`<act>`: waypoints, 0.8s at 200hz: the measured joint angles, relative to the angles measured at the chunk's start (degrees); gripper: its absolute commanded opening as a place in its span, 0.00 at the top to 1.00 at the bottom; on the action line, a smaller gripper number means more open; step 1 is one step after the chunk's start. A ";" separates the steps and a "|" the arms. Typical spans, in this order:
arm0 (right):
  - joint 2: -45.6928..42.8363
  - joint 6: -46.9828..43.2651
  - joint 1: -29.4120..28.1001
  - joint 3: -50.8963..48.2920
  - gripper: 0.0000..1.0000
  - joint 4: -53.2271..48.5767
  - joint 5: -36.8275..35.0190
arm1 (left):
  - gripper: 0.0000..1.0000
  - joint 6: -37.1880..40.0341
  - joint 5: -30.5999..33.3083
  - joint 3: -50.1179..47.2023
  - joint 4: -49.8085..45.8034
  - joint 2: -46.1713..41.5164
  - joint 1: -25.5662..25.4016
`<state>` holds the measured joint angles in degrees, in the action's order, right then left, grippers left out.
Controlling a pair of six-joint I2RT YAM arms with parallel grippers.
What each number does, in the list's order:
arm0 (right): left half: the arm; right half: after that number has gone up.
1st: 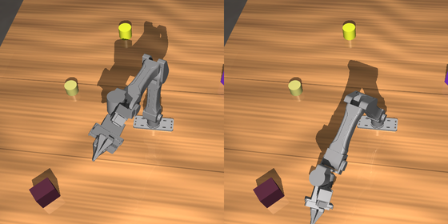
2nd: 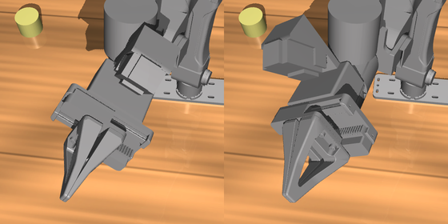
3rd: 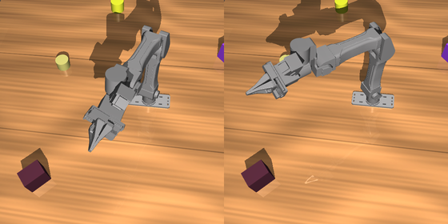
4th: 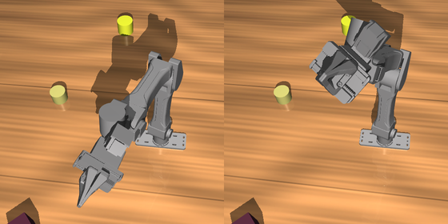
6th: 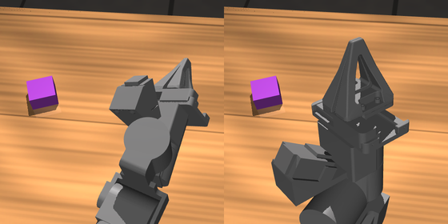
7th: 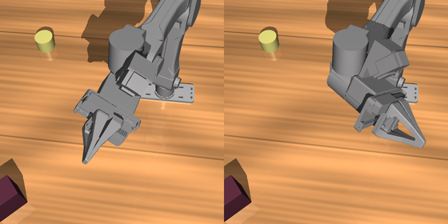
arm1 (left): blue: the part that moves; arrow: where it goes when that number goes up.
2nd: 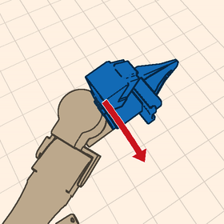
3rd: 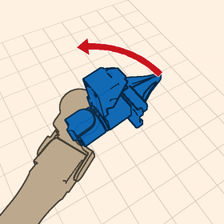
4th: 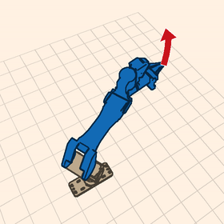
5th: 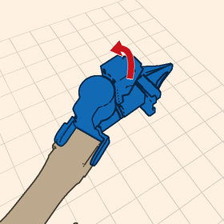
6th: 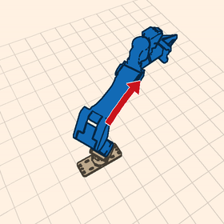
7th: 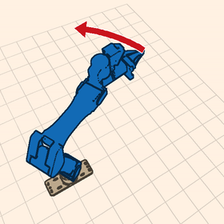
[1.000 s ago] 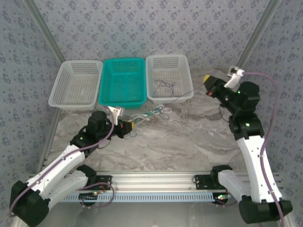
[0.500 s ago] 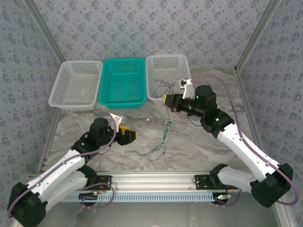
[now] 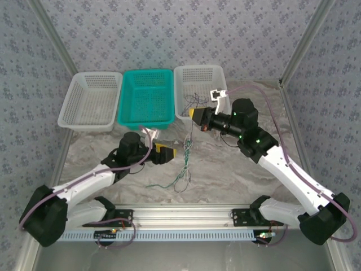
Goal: Untangle the cables
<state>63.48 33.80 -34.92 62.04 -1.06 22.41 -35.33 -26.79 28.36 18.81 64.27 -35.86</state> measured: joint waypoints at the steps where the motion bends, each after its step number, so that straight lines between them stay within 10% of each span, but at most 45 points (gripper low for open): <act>1: 0.00 0.00 -0.02 0.04 1.00 0.02 0.02 | 0.27 -0.63 0.15 0.00 0.59 0.31 0.04; 63: -0.04 -0.37 -0.61 1.07 1.00 0.66 -0.09 | 0.42 -22.84 5.18 5.77 13.05 13.77 0.17; 160: -0.11 -0.87 -0.87 1.07 1.00 0.94 -2.27 | 0.49 -25.38 5.49 8.57 8.07 17.90 -0.85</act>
<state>63.37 32.93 -35.79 63.11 -0.12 20.14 -60.71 -21.30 36.93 26.87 82.17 -36.71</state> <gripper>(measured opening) 0.064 0.542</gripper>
